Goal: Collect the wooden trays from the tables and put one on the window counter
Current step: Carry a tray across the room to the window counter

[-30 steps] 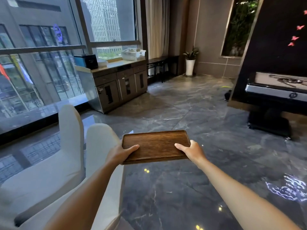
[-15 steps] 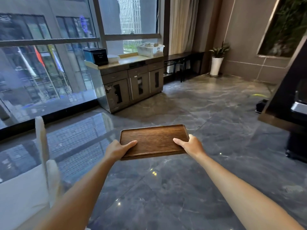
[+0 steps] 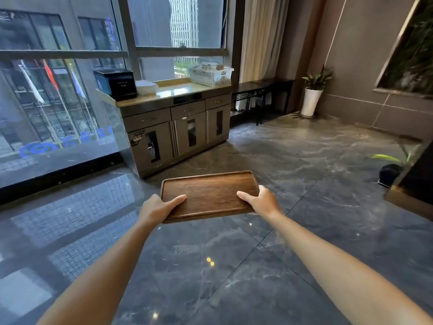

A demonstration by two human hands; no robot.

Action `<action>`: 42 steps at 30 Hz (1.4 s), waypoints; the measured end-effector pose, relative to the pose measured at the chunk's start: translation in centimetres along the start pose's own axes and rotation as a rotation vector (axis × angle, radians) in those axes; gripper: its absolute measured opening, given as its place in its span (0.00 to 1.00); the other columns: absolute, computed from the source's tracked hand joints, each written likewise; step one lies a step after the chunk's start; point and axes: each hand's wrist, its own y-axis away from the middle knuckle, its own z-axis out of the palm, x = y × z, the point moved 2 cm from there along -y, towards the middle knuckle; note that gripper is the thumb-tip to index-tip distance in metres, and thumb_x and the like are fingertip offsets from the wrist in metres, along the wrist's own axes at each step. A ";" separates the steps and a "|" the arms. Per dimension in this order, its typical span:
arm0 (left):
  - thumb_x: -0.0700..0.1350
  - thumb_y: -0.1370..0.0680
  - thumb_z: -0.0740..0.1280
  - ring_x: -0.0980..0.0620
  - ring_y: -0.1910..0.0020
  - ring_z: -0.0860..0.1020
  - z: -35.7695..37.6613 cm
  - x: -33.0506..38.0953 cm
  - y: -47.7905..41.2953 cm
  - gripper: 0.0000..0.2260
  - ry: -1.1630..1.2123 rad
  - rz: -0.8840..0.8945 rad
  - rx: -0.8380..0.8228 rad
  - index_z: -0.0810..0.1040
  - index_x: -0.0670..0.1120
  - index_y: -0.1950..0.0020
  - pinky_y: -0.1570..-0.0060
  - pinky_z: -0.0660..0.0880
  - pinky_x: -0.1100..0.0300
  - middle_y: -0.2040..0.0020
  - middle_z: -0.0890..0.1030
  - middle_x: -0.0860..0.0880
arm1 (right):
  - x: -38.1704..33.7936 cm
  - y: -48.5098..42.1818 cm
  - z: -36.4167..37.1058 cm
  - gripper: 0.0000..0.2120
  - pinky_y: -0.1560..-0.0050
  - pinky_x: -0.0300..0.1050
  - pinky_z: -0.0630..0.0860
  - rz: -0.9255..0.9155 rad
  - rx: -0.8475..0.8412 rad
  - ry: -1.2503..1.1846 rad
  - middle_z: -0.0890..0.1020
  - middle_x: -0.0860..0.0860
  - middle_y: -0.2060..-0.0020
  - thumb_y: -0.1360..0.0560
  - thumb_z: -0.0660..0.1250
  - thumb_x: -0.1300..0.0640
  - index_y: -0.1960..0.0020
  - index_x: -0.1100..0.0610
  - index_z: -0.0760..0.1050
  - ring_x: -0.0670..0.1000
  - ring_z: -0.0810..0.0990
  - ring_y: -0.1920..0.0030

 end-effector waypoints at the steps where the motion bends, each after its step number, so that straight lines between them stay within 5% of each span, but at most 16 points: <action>1: 0.68 0.35 0.68 0.44 0.55 0.79 0.3 1.0 -2.2 0.32 -0.002 -0.005 0.005 0.77 0.38 0.53 0.55 0.75 0.52 0.56 0.81 0.42 | -0.3 -2.5 0.0 0.26 0.51 0.44 0.71 -0.002 0.001 0.001 0.81 0.56 0.45 0.32 0.70 0.41 0.44 0.60 0.74 0.56 0.78 0.44; 15: 0.68 0.36 0.69 0.44 0.53 0.79 5.3 10.9 -37.5 0.31 0.025 -0.095 0.113 0.78 0.41 0.51 0.50 0.77 0.50 0.53 0.82 0.42 | -3.9 -43.2 4.8 0.26 0.52 0.42 0.70 -0.065 -0.133 -0.010 0.80 0.58 0.44 0.32 0.71 0.43 0.44 0.62 0.74 0.57 0.77 0.43; 19: 0.67 0.36 0.70 0.43 0.51 0.79 4.4 15.4 -47.6 0.33 0.043 -0.096 0.158 0.78 0.40 0.49 0.48 0.77 0.49 0.51 0.82 0.42 | -7.5 -54.6 5.3 0.26 0.47 0.49 0.77 -0.095 -0.162 -0.038 0.81 0.57 0.45 0.32 0.71 0.43 0.43 0.61 0.75 0.56 0.79 0.45; 24: 0.69 0.37 0.69 0.44 0.52 0.77 4.1 19.2 -59.1 0.34 0.001 -0.129 0.202 0.77 0.39 0.49 0.56 0.72 0.55 0.51 0.80 0.43 | -9.9 -66.6 7.3 0.28 0.46 0.57 0.79 -0.097 -0.196 -0.052 0.80 0.56 0.44 0.33 0.71 0.42 0.41 0.60 0.73 0.57 0.79 0.45; 37: 0.70 0.37 0.68 0.44 0.47 0.78 5.5 27.1 -95.4 0.36 -0.060 -0.150 0.187 0.75 0.40 0.46 0.50 0.74 0.54 0.46 0.80 0.43 | -15.6 -101.9 14.6 0.27 0.45 0.54 0.79 -0.081 -0.153 -0.013 0.80 0.55 0.44 0.30 0.70 0.43 0.40 0.60 0.73 0.55 0.79 0.45; 42: 0.69 0.36 0.67 0.43 0.45 0.77 5.2 31.3 -107.3 0.36 -0.063 -0.161 0.190 0.74 0.40 0.44 0.47 0.75 0.52 0.44 0.80 0.42 | -18.8 -114.4 15.9 0.28 0.50 0.46 0.79 -0.104 -0.158 -0.015 0.80 0.54 0.42 0.30 0.69 0.43 0.37 0.59 0.72 0.54 0.79 0.45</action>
